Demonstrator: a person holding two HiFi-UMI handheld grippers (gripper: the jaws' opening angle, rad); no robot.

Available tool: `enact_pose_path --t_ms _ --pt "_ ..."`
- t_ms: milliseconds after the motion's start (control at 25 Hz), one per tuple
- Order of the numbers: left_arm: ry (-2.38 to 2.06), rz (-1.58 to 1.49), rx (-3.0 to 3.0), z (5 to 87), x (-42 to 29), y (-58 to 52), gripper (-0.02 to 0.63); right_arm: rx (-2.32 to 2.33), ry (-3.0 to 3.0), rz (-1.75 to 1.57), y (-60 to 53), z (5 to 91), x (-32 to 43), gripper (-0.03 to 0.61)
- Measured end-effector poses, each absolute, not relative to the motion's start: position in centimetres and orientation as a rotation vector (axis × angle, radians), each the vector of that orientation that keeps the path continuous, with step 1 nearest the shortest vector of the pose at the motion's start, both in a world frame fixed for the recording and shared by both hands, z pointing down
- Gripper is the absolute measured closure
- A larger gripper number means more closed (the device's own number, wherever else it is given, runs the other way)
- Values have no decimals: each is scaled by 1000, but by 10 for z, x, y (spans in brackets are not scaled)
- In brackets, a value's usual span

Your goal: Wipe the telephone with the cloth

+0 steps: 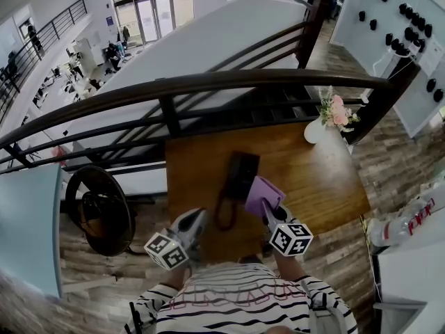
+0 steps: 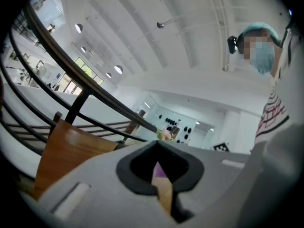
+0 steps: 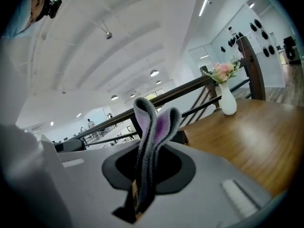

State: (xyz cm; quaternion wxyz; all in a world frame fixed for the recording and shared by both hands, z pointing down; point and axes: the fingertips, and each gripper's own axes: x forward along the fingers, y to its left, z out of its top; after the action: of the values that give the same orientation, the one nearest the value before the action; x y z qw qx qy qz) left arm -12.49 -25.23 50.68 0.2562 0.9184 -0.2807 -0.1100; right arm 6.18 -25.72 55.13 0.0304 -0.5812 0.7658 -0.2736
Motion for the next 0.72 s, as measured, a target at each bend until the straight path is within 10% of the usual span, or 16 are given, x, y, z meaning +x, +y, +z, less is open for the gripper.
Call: enact_pose_path --t_ms 720 --pt "-709 -257 2524 509 -154 -230 617 -1831 2280 -747 -212 531 26 537"
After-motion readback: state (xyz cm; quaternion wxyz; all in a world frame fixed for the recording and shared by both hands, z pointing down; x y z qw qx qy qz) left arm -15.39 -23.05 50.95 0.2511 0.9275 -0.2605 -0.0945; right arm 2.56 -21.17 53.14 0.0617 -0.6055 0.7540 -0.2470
